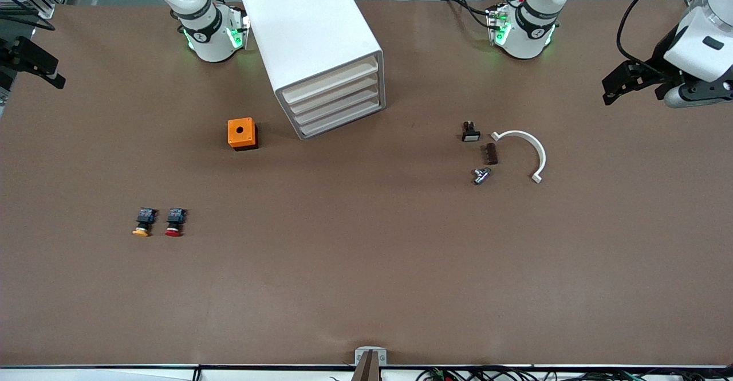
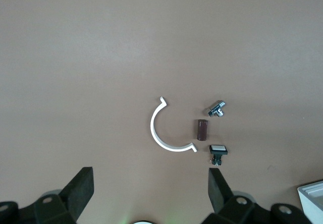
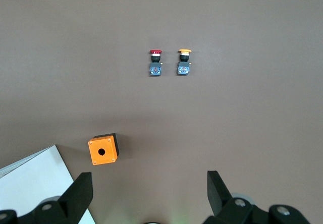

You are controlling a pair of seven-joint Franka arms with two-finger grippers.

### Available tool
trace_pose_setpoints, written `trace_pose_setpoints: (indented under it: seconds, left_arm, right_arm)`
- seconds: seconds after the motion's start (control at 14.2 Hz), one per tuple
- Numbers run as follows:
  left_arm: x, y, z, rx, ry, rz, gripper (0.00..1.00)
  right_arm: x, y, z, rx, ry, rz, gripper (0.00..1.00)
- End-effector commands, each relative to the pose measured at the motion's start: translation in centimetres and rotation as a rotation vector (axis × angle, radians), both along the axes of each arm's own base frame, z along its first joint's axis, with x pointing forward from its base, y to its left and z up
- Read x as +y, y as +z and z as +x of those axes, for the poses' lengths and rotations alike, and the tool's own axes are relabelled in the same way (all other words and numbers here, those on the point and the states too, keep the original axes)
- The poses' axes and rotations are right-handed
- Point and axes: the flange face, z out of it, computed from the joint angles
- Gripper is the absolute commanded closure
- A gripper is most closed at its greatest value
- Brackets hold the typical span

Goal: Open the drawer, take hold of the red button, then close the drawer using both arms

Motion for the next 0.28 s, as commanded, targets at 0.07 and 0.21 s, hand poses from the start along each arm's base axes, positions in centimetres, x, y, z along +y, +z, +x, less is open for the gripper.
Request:
trace_pose_setpoints:
  seconds: [0.07,0.21]
  left_arm:
    - [0.54,1.06,0.41,0.012,-0.007,-0.011,0.0]
    - [0.62,1.06,0.49,0.011,-0.006,-0.012,0.0]
  right_arm:
    - [0.15,0.19,-0.69,-0.012,0.001,0.013,0.0]
    - [-0.01,0.17,-0.72,-0.011,-0.002,0.014,0.0]
